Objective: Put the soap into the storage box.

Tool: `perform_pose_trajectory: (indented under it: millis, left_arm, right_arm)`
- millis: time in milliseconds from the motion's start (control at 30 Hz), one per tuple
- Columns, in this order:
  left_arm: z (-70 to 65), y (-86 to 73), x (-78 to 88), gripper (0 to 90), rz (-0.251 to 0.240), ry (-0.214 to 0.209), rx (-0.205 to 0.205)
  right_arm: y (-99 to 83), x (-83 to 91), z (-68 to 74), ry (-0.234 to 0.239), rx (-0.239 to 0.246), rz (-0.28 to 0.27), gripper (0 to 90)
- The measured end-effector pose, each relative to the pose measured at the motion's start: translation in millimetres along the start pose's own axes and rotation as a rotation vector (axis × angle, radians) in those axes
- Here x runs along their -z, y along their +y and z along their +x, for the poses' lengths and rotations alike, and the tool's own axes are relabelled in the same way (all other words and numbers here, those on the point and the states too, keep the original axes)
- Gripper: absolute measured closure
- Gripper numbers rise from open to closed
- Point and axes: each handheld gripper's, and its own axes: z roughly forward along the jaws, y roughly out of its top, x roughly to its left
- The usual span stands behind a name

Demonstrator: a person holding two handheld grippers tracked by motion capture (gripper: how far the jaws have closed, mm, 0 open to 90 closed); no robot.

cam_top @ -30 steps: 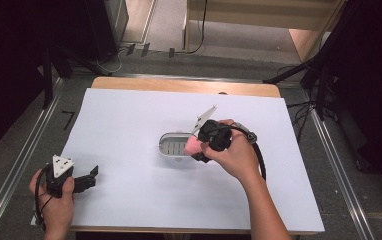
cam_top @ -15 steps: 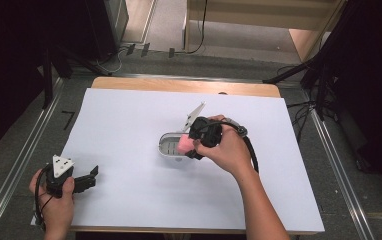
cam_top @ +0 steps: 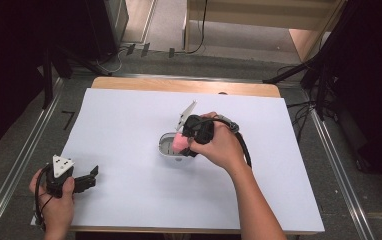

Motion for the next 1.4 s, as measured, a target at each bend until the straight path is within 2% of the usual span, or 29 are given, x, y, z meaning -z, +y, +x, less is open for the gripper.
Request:
perform_pose_trajectory:
  millis: [167,433,567,733,933,1033,1133,1400]
  left_arm:
    - [0.0,0.0,0.0,7.3,0.0,0.0,0.0]
    - [0.0,0.1,0.0,7.3,0.003,0.0,0.0]
    - [0.1,0.1,-0.1,7.3,0.002,-0.001,0.0]
    - [0.2,0.1,-0.2,7.3,0.001,-0.002,0.002]
    - [0.2,0.1,-0.2,7.3,0.002,-0.003,0.002]
    - [0.3,0.1,-0.2,7.3,0.003,-0.003,0.001]
    - [0.4,0.1,-0.2,7.3,0.003,-0.004,0.002]
    - [0.7,0.2,-0.2,7.3,0.005,-0.005,0.002]
  right_arm:
    - [3.0,-3.2,-2.5,0.0,0.001,0.0,38.9]
    - [8.0,-12.4,-5.7,-0.003,0.029,0.02,38.9]
    - [9.5,-15.9,-8.6,-0.005,0.044,0.013,38.9]
    - [10.8,-18.6,-10.3,0.007,0.054,0.013,38.9]
    - [13.6,-26.1,-12.8,0.013,0.092,0.028,38.9]
    - [14.5,-27.9,-12.8,0.019,0.086,0.039,38.8]
    - [15.6,-31.7,-14.0,0.021,0.1,0.043,38.8]
    - [14.1,-37.6,-19.2,0.006,0.125,0.056,38.8]
